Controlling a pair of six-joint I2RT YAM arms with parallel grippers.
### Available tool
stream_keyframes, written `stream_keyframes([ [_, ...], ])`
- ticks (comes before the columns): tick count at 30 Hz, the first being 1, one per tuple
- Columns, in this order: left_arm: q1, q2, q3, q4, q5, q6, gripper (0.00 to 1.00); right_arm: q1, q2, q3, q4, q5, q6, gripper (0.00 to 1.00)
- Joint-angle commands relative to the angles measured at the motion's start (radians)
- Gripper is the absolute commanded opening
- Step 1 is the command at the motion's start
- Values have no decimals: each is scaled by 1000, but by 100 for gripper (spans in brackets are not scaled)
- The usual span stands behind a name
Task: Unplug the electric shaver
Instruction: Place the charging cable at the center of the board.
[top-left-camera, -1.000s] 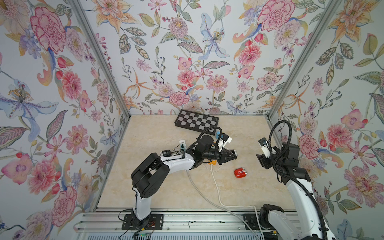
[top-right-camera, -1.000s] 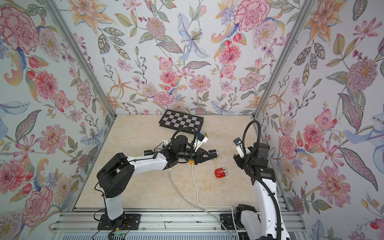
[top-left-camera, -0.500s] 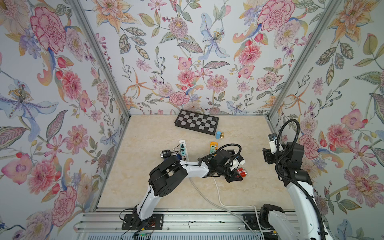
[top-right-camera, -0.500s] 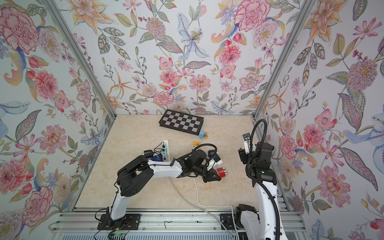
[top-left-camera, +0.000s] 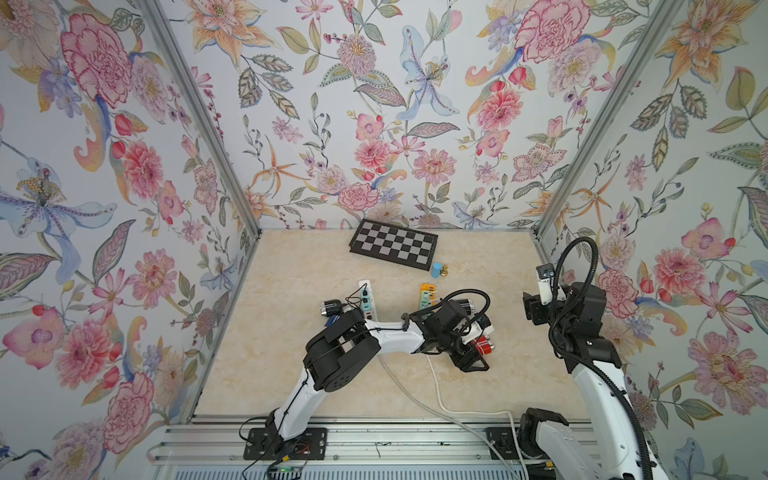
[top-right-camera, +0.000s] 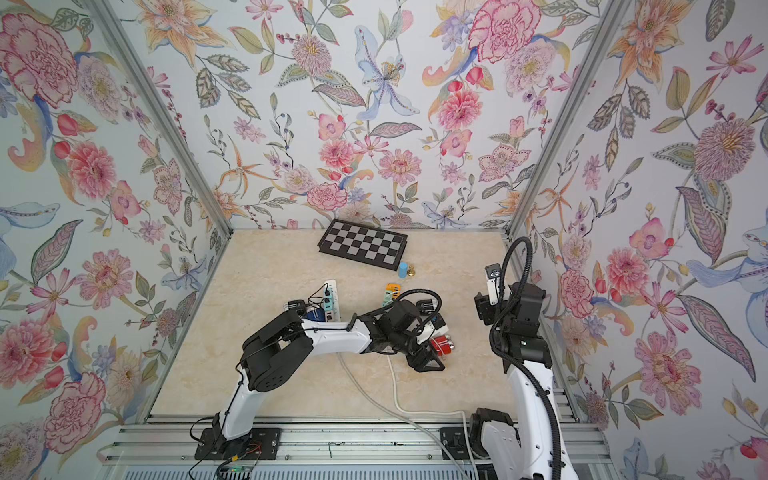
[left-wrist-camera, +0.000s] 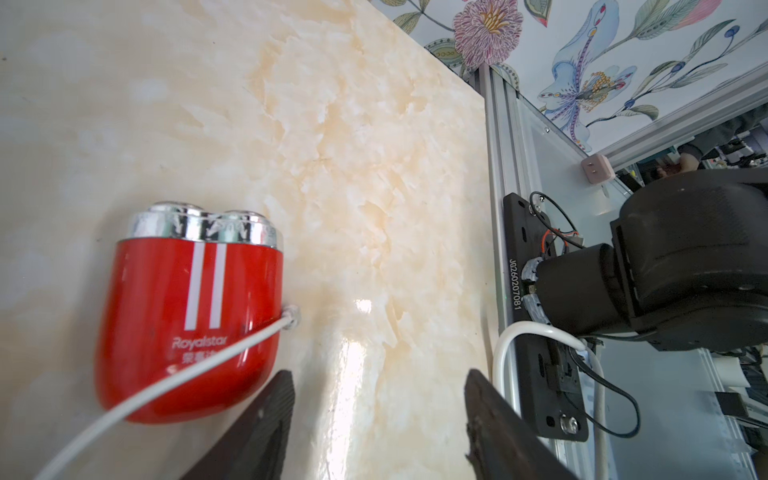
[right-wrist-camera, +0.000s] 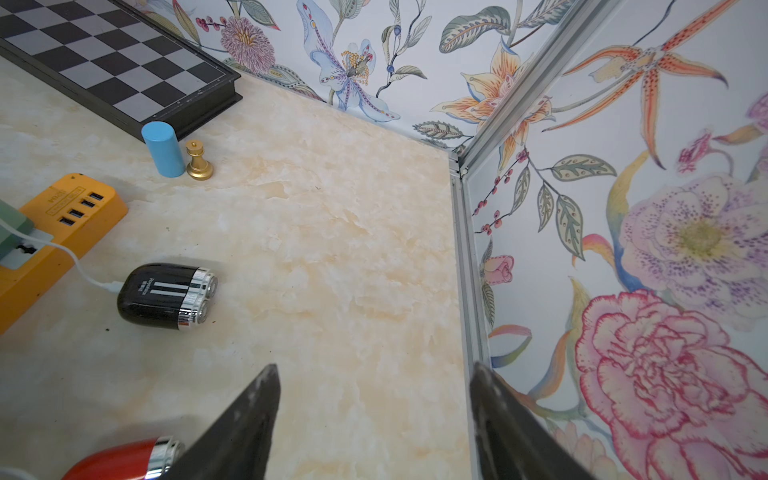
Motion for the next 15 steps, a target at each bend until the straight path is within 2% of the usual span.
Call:
stream_keyframes([
  [1,0,-69,71,-100,-48,101,86,7,-18,36,-14,-28,43,74],
  [3,10,-88,114,-160,-66,135,99,17,-14,66,-46,-57,57,75],
  [6,31,-129,155,-219,-96,161,99,33,-4,112,-87,-84,92,75],
  [10,79,-219,143,-219,-138,135,99,90,29,193,-170,-45,166,73],
  [12,119,-274,104,-180,-168,80,100,152,49,231,-213,6,214,72],
  [15,199,-363,33,-135,-279,-2,99,302,88,285,-275,133,303,71],
])
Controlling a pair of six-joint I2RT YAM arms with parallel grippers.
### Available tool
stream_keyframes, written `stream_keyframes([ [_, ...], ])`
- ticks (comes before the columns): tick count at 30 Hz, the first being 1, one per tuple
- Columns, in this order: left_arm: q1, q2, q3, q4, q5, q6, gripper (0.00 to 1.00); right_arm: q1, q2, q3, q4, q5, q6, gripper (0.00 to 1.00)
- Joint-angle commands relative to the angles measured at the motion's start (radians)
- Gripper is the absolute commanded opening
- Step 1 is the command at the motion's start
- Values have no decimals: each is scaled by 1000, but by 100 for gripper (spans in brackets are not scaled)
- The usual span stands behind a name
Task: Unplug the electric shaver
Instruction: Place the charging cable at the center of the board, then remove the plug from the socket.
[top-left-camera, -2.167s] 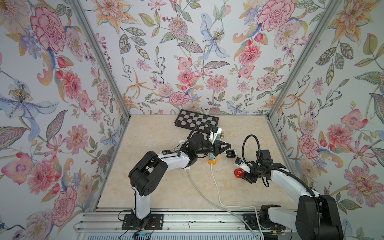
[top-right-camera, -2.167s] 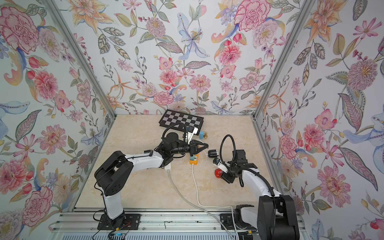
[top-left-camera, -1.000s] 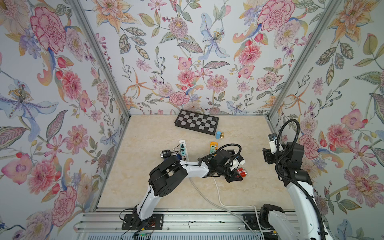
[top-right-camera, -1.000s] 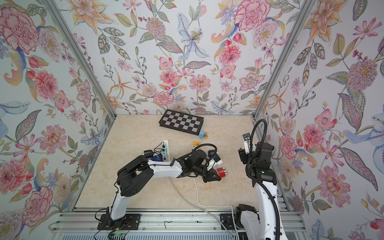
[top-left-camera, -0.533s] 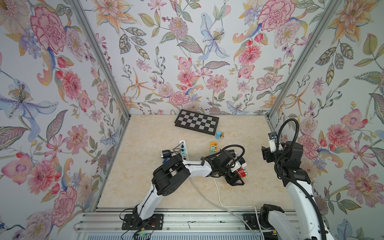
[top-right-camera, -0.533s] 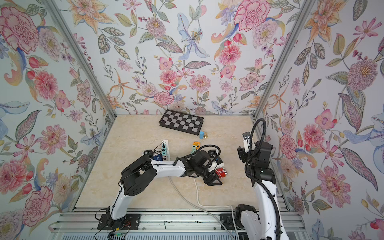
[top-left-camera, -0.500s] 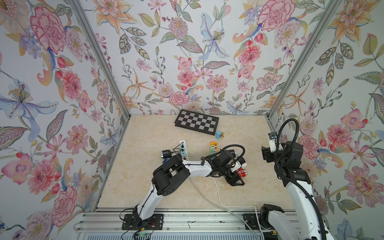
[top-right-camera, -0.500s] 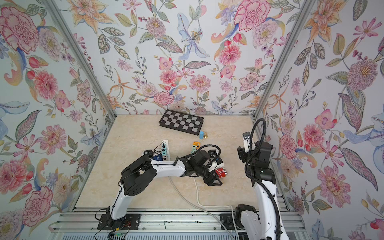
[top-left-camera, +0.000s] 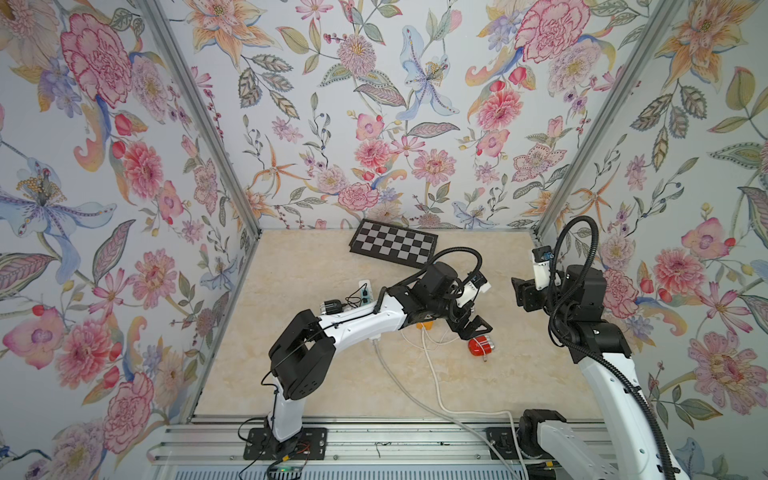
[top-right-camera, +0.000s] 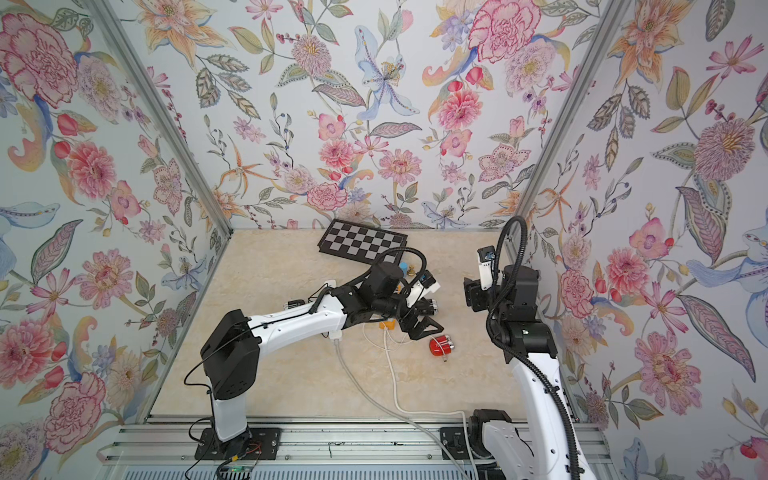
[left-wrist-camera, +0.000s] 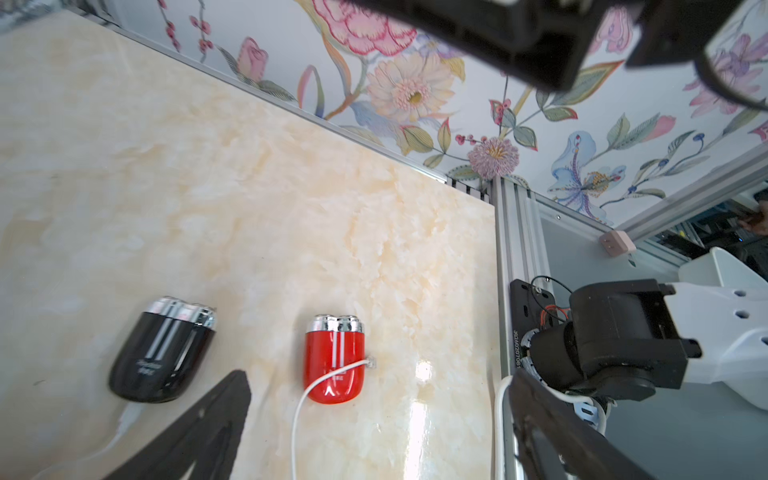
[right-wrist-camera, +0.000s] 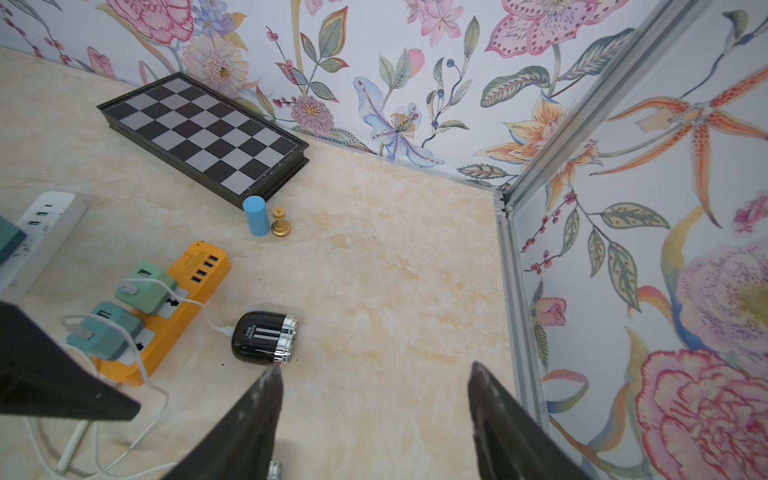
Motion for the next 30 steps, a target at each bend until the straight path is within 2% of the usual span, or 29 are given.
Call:
stream_keyframes([
  [1,97,-97,-62,16,-176,-91,99,140,45,63,-121,145,152,71],
  [5,191,-137,-48,-36,-322,-133,99,326,97,93,-153,305,361,67],
  [8,239,-127,2,-91,-438,-162,100,509,141,113,-179,473,441,66],
  [12,279,-43,162,-240,-606,-174,99,698,222,114,-194,528,636,67],
  [16,305,69,342,-340,-617,-117,99,841,341,119,-197,586,797,68],
  [18,320,86,345,-315,-585,-119,100,869,382,121,-198,588,877,68],
  [20,341,127,395,-356,-594,-174,99,883,411,116,-196,577,939,67],
  [24,374,233,591,-535,-661,-240,99,894,485,116,-197,558,1008,69],
  [30,404,298,710,-601,-705,-278,99,858,622,151,-172,541,1049,70],
])
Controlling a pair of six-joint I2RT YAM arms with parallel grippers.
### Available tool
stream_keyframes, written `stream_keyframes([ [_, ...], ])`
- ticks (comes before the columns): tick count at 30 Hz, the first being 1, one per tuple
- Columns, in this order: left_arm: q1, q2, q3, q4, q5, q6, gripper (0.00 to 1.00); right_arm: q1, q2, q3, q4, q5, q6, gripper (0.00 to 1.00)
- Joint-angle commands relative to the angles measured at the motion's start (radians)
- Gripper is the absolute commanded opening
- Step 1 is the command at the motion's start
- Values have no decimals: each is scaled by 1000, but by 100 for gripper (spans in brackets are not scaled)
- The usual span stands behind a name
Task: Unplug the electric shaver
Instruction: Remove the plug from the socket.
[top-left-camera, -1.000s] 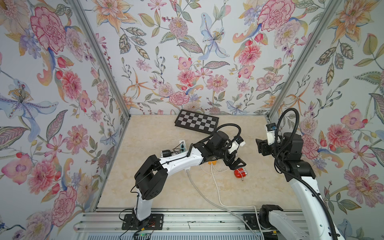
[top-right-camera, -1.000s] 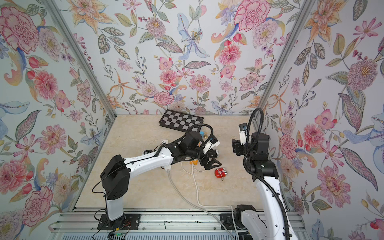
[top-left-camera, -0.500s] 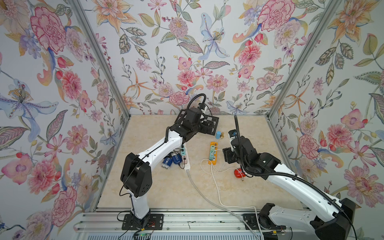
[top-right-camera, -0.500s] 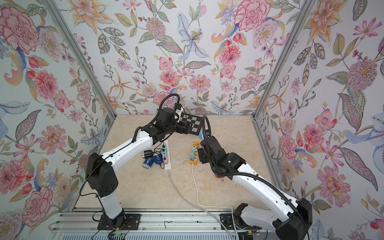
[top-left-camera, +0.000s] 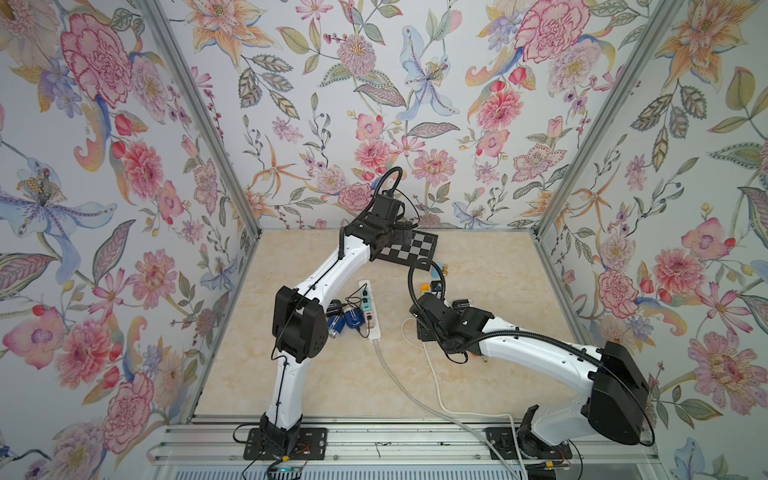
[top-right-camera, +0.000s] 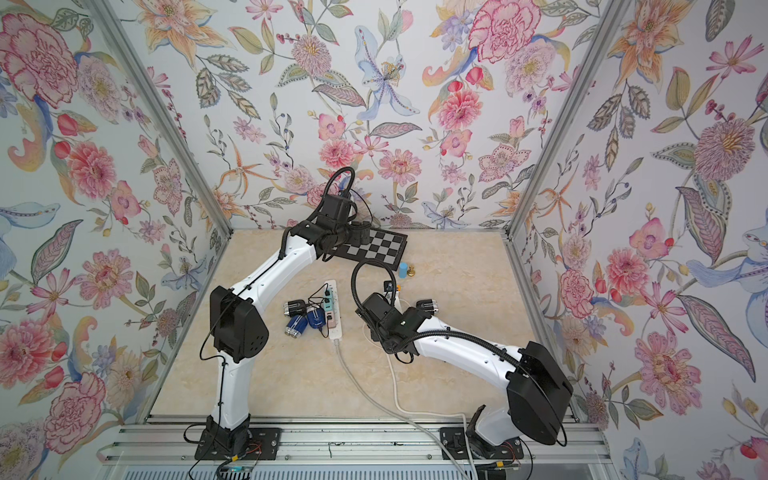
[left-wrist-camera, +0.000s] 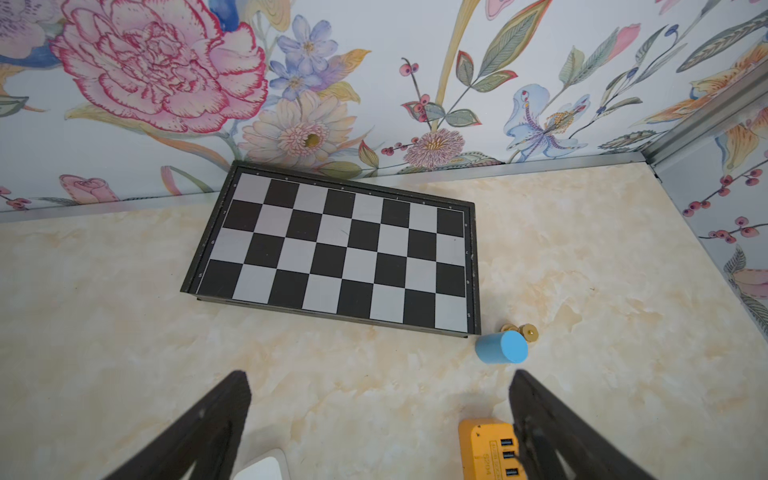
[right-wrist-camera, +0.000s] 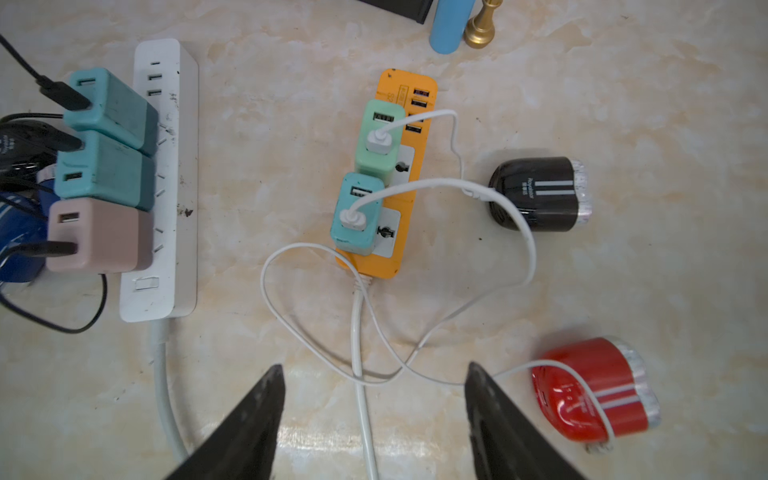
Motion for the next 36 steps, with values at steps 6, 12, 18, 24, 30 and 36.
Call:
stream_keyframes([
  [6,36,61,120,-119,-61,-72,99,-81,137,69,98,-30,36,71],
  [12,38,82,130,-120,-91,-78,99,-113,206,123,150,-62,-33,66],
  [18,41,140,193,-158,-67,-140,99,-120,268,137,164,-113,-43,59],
  [24,41,172,199,-159,-55,-190,99,-124,290,140,163,-88,-45,57],
  [30,41,206,202,-169,-51,-242,99,-135,334,171,165,-72,-72,51],
  [36,32,208,196,-187,-78,-270,100,-144,354,171,164,-73,-85,42],
])
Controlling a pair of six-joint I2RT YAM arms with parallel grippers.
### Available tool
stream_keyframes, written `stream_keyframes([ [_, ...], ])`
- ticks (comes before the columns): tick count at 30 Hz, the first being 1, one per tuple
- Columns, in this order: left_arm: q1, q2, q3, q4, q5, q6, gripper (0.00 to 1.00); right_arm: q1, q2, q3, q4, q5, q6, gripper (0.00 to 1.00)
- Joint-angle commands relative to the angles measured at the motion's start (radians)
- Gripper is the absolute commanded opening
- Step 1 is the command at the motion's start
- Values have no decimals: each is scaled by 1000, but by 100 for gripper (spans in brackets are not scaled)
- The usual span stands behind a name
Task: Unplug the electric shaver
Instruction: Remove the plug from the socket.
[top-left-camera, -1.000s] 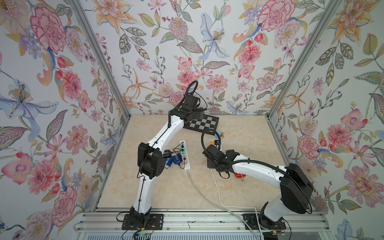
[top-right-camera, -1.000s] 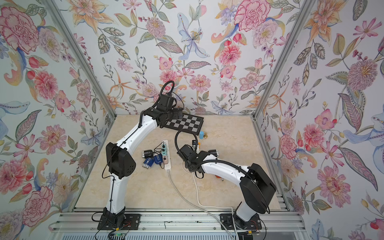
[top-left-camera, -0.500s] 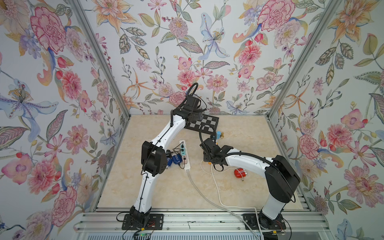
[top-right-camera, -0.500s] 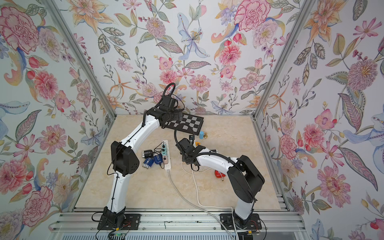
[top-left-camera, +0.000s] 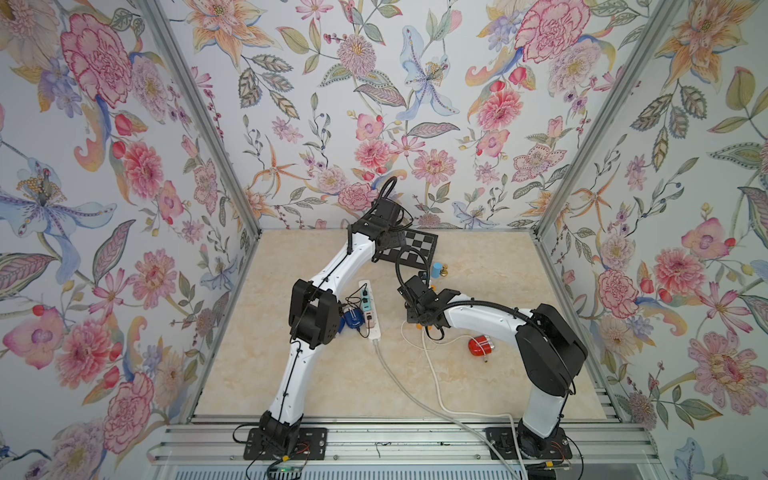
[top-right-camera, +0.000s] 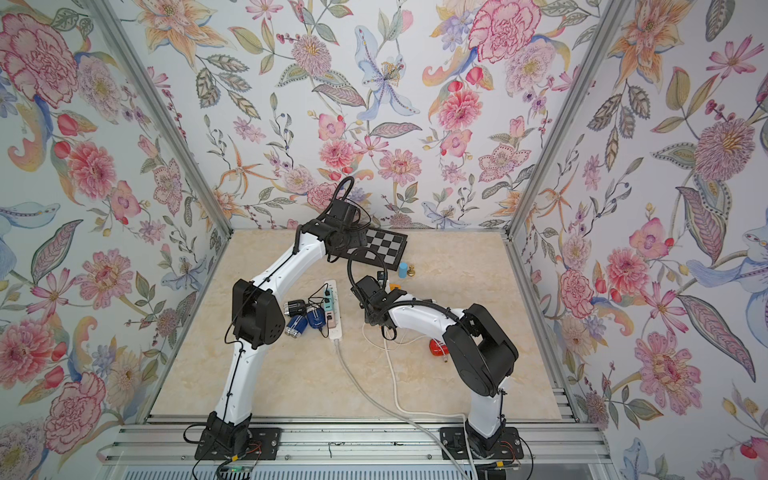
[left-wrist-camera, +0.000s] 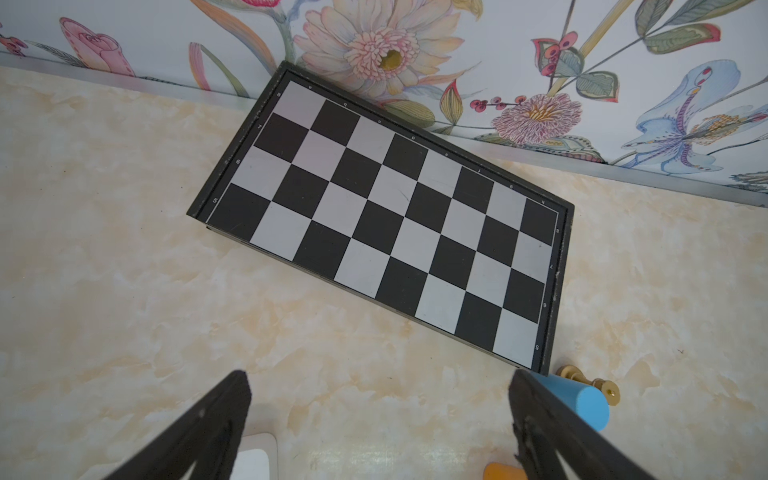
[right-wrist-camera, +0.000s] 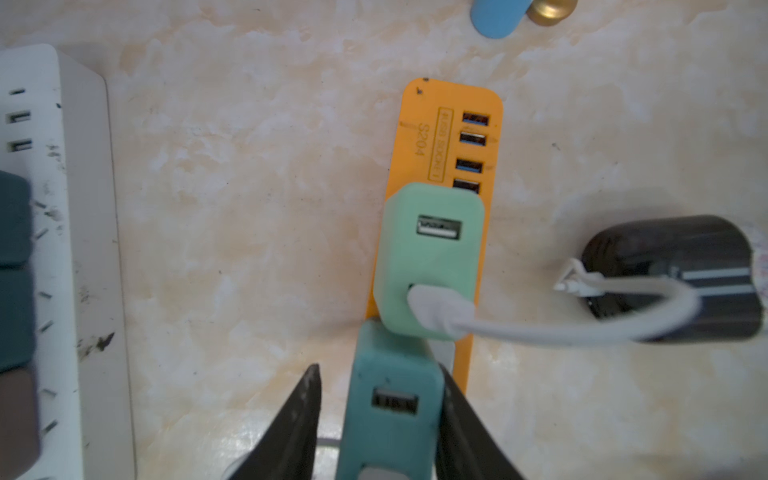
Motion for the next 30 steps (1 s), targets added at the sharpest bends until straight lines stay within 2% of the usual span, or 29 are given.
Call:
stream_keyframes([
  [1,1,7,20,-36,-24,-45,100,-7,15,16,-6,21,-18,41],
  [4,-6,7,9,-43,-31,-53,99,-8,12,8,-5,34,-25,38],
  [6,-12,8,4,-49,-36,-59,99,-5,9,8,-6,37,-46,32],
  [10,-31,11,-3,-63,-54,-69,99,11,3,2,8,32,-118,29],
  [19,-71,41,-8,-141,-56,-208,99,17,-63,-110,97,-7,-200,29],
  [22,-76,71,-9,-153,-17,-276,99,3,-90,-151,129,-32,-223,29],
  [27,-73,149,81,-178,22,-311,99,-9,-137,-221,204,-80,-276,29],
  [30,-78,165,74,-161,70,-345,100,-13,-161,-263,261,-106,-305,29],
])
